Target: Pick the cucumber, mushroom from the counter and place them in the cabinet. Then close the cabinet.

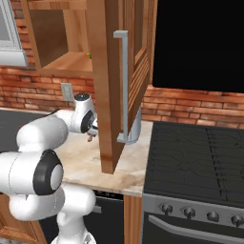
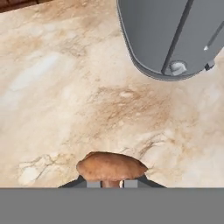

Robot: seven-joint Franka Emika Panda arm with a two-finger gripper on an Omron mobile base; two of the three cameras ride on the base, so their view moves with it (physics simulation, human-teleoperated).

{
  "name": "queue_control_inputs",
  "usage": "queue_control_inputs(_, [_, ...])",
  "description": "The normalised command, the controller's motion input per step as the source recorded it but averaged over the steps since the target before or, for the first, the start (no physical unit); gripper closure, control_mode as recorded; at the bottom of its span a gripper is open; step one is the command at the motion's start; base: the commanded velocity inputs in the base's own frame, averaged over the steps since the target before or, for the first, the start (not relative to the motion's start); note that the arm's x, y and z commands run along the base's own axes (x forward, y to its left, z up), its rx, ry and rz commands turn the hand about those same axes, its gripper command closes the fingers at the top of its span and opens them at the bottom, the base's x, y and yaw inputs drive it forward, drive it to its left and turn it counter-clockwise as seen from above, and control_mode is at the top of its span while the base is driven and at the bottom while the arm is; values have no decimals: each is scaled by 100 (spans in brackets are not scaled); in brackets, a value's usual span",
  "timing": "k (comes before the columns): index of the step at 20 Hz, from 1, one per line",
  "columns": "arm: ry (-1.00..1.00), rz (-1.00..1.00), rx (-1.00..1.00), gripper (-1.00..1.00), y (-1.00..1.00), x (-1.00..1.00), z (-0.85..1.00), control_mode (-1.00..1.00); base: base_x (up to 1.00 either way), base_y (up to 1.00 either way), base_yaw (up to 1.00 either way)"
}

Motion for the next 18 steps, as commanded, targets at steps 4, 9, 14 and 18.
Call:
queue_control_inputs(4, [4, 0, -4, 100, 0, -68, 90, -100, 0, 0, 0])
queue_control_inputs(9, [0, 0, -2, 100, 0, -80, 88, -100, 0, 0, 0])
queue_control_inputs(14, [0, 0, 0, 100, 0, -88, 73, -100, 0, 0, 0])
queue_control_inputs(18, [0, 0, 0, 100, -3, -76, 71, -100, 0, 0, 0])
